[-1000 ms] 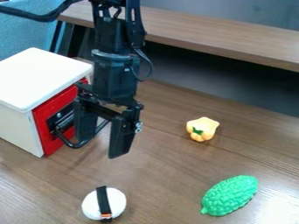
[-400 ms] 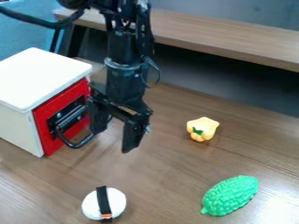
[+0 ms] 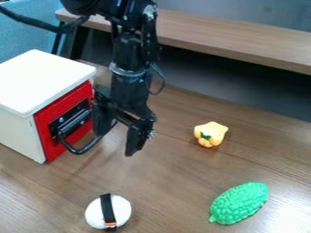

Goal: Open the drawer.

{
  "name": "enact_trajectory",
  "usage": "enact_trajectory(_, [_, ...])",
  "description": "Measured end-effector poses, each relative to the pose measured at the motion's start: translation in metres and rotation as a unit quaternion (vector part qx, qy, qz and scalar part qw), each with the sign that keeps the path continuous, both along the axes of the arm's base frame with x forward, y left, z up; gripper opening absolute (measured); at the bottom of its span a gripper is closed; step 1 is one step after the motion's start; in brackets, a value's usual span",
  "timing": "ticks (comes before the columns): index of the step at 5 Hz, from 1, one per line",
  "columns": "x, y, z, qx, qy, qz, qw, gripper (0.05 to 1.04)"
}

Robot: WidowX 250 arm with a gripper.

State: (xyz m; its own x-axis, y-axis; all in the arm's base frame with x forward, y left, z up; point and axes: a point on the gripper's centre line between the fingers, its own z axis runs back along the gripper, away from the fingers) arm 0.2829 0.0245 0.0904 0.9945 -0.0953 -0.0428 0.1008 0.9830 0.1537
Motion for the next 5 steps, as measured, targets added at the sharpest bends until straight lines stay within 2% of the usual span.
enact_trajectory(1, [0.004,0.012,-0.003,0.017,-0.008,0.0,0.9998,0.999])
enact_trajectory(3, [0.012,0.032,-0.009,0.04,-0.006,0.001,0.9992,0.999])
enact_trajectory(4, [0.013,0.041,-0.016,0.042,-0.004,0.005,0.9991,0.999])
enact_trajectory(5, [0.019,0.049,-0.019,0.035,-0.024,0.008,0.9991,0.999])
